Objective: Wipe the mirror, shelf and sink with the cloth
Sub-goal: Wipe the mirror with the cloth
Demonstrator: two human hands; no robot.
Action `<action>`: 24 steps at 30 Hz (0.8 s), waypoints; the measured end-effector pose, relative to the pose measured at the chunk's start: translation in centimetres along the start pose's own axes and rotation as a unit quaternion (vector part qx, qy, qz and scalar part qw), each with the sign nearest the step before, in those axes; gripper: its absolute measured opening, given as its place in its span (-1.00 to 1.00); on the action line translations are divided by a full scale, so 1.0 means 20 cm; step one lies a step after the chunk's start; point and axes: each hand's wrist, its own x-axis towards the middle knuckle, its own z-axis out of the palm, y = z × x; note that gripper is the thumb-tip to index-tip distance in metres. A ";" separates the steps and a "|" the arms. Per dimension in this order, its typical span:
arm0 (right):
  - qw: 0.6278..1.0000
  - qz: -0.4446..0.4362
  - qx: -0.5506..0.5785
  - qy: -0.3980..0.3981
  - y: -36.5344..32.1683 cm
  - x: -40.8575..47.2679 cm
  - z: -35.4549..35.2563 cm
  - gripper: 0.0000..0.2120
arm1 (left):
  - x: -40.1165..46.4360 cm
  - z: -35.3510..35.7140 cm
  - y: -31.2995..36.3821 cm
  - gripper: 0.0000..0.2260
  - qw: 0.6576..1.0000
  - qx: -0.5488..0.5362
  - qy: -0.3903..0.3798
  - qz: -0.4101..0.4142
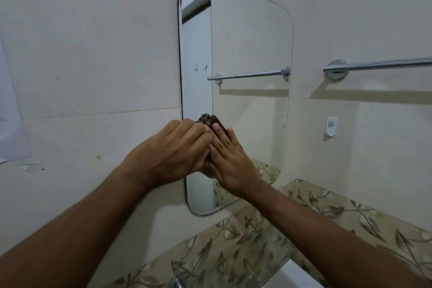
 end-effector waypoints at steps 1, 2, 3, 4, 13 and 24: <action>1.000 0.003 0.003 -0.001 -0.03 -0.03 0.02 -0.50 | 0.00 0.00 0.00 -0.72 1.000 -0.002 -0.007 0.003; 1.000 -0.009 0.001 -0.006 -0.05 -0.08 0.05 -0.47 | -0.01 0.00 0.00 -0.75 1.000 -0.001 -0.015 0.008; 0.999 -0.031 -0.003 -0.014 -0.07 -0.14 0.08 -0.42 | -0.01 -0.01 0.01 -0.77 1.000 0.002 -0.023 0.018; 0.998 -0.057 -0.007 -0.026 -0.10 -0.21 0.11 -0.37 | -0.01 -0.01 0.01 -0.79 0.999 0.005 -0.031 0.030; 0.998 0.041 0.045 0.008 -0.15 -0.17 0.10 -0.43 | -0.01 -0.02 0.00 -0.79 0.992 -0.078 -0.073 0.066; 0.991 0.114 0.063 0.032 -0.28 -0.37 0.22 -0.43 | -0.02 0.00 0.00 -0.82 0.986 -0.069 -0.122 0.087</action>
